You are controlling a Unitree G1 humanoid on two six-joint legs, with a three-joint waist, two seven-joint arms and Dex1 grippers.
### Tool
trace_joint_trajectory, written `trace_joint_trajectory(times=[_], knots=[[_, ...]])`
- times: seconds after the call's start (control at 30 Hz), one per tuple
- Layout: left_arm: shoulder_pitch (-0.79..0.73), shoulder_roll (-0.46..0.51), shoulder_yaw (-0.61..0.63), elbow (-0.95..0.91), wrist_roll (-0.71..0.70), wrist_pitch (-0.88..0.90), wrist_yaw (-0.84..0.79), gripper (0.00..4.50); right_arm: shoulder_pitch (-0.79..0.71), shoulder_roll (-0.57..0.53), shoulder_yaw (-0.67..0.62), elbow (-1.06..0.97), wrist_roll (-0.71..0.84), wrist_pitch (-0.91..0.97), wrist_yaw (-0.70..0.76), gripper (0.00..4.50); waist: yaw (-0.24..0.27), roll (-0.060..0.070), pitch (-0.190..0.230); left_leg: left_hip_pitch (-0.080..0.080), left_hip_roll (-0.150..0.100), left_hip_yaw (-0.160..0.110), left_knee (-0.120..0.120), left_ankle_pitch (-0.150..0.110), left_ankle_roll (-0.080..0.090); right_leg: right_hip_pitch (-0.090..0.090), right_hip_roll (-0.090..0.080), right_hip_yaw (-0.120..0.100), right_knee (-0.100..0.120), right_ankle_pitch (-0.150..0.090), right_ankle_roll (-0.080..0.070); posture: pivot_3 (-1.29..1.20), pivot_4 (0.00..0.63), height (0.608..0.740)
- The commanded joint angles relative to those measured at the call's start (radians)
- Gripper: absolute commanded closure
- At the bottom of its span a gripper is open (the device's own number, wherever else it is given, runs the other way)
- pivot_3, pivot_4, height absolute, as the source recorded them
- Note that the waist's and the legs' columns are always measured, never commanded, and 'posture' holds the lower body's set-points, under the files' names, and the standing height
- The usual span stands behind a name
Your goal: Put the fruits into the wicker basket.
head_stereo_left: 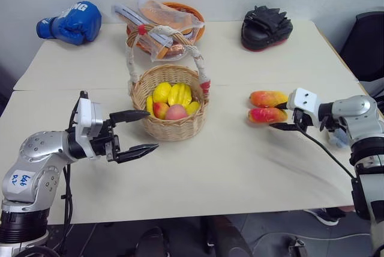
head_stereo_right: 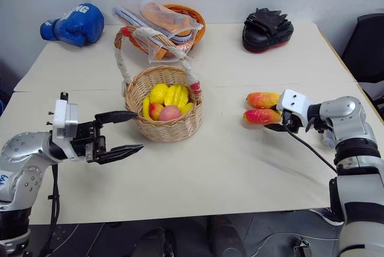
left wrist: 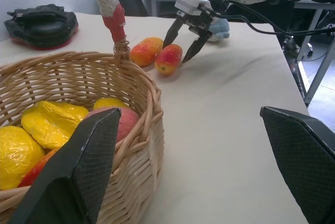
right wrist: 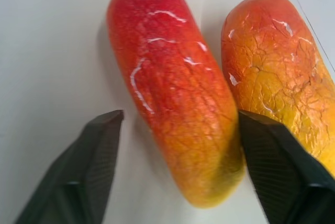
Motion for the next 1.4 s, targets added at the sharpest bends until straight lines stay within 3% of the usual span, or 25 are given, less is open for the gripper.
trace_joint_trajectory(times=[0.03, 0.1, 0.23, 0.3, 0.4, 0.47, 0.53, 0.63, 0.7, 0.77, 0.87, 1.0, 1.3, 1.4], knots=[[-0.006, 0.002, 0.009, -0.013, -0.006, -0.016, 0.005, 0.0, 0.026, 0.013, 0.011, 0.031, -0.013, -0.015, 0.037, 2.48, 0.0, 0.0, 0.0, 0.0, 0.0, 0.0, 0.0, 0.0, 0.0, 0.0, 0.0, 0.0, 0.0, 0.0, 0.0, 0.0, 0.15, 0.74], [0.001, 0.002, 0.017, -0.015, -0.008, -0.017, 0.007, 0.0, 0.04, 0.01, -0.008, 0.016, 0.019, -0.037, 0.087, 2.86, 0.0, 0.0, 0.0, 0.0, 0.0, 0.0, 0.0, 0.0, 0.0, 0.0, 0.0, 0.0, 0.0, 0.0, 0.0, 0.0, 0.15, 0.74], [0.057, 0.023, 0.04, -0.051, -0.033, 0.005, -0.013, 0.0, 0.092, 0.011, -0.066, -0.12, 0.138, 0.026, 0.211, 2.96, 0.0, 0.0, 0.0, 0.0, 0.0, 0.0, -0.001, 0.0, 0.0, 0.0, 0.0, 0.0, 0.0, 0.0, 0.0, 0.0, 0.15, 0.74], [0.096, 0.032, 0.088, -0.059, -0.064, 0.025, -0.007, 0.0, 0.16, -0.007, -0.102, -0.342, 0.251, 0.201, 0.258, 2.96, 0.0, 0.0, 0.0, 0.0, 0.001, 0.0, 0.0, 0.0, 0.0, 0.0, 0.0, 0.0, 0.0, 0.0, 0.0, 0.0, 0.15, 0.74], [0.153, 0.04, 0.171, -0.052, -0.102, 0.042, 0.0, 0.0, 0.291, -0.047, -0.15, -0.771, 0.473, 0.616, 0.243, 2.96, 0.003, 0.002, 0.001, -0.001, 0.001, -0.001, 0.0, 0.0, 0.0, -0.001, 0.0, 0.0, 0.001, 0.0, 0.0, 0.0, 0.15, 0.74], [0.181, 0.044, 0.21, -0.045, -0.115, 0.051, 0.001, 0.0, 0.345, -0.062, -0.178, -1.022, 0.635, 0.925, 0.141, 2.96, 0.006, 0.003, 0.002, -0.002, 0.001, -0.002, 0.0, 0.0, -0.001, -0.003, -0.001, 0.0, 0.003, 0.0, 0.0, 0.0, 0.15, 0.74], [0.205, 0.045, 0.251, -0.032, -0.114, 0.044, 0.008, 0.0, 0.302, 0.003, -0.199, -1.246, 0.845, 1.21, -0.05, 2.96, 0.002, 0.003, 0.002, -0.002, 0.001, -0.003, 0.0, 0.0, -0.001, -0.003, -0.001, 0.0, 0.003, 0.0, 0.0, 0.0, 0.15, 0.74], [0.22, 0.047, 0.267, -0.03, -0.11, 0.043, 0.011, 0.0, 0.214, 0.115, -0.227, -1.351, 0.986, 1.426, -0.28, 2.96, -0.002, 0.002, 0.001, -0.002, 0.002, -0.003, -0.001, 0.001, -0.002, -0.003, 0.0, -0.001, 0.003, 0.001, -0.002, 0.0, 0.15, 0.74], [0.217, 0.039, 0.268, -0.03, -0.11, 0.04, 0.022, 0.0, 0.146, 0.357, -0.27, -1.345, 1.034, 1.403, -0.562, 2.96, 0.003, -0.003, -0.002, -0.002, 0.001, -0.004, -0.003, 0.0, -0.002, -0.003, 0.0, -0.002, 0.002, 0.0, -0.003, 0.0, 0.15, 0.74], [0.212, 0.026, 0.264, -0.037, -0.109, 0.038, 0.042, 0.0, 0.104, 0.518, -0.267, -1.339, 1.001, 1.389, -0.744, 2.96, 0.003, -0.003, -0.002, -0.005, 0.001, -0.004, -0.003, 0.001, -0.003, -0.005, 0.0, -0.003, 0.002, 0.0, -0.004, 0.0, 0.15, 0.74], [0.209, 0.011, 0.252, -0.051, -0.112, 0.04, 0.064, 0.0, 0.075, 0.619, -0.225, -1.311, 0.915, 1.363, -0.866, 2.96, 0.009, -0.003, -0.002, -0.012, 0.0, -0.004, -0.002, 0.002, -0.002, -0.013, -0.001, -0.003, 0.002, 0.0, -0.004, 0.0, 0.15, 0.74], [0.193, -0.001, 0.238, -0.073, -0.125, 0.044, 0.082, 0.0, 0.044, 0.665, -0.116, -1.233, 0.762, 1.282, -0.931, 2.96, 0.003, -0.004, -0.003, -0.023, -0.002, -0.003, 0.0, 0.001, 0.001, -0.022, -0.003, -0.003, 0.002, 0.001, -0.003, 0.0, 0.15, 0.74], [0.176, 0.008, 0.236, -0.076, -0.127, 0.047, 0.084, 0.0, 0.069, 0.602, -0.024, -1.242, 0.664, 1.231, -0.836, 0.04, -0.008, -0.004, -0.003, -0.022, 0.0, -0.002, -0.001, 0.003, -0.001, -0.023, -0.001, -0.003, 0.002, 0.001, -0.002, 0.0, 0.15, 0.74], [0.169, 0.011, 0.231, -0.074, -0.13, 0.051, 0.081, 0.0, 0.1, 0.541, -0.034, -1.317, 0.737, 1.224, -0.68, 0.02, -0.008, -0.004, -0.003, -0.022, 0.0, -0.003, -0.001, 0.003, -0.001, -0.022, -0.001, -0.003, 0.003, 0.001, -0.002, 0.0, 0.15, 0.74]])
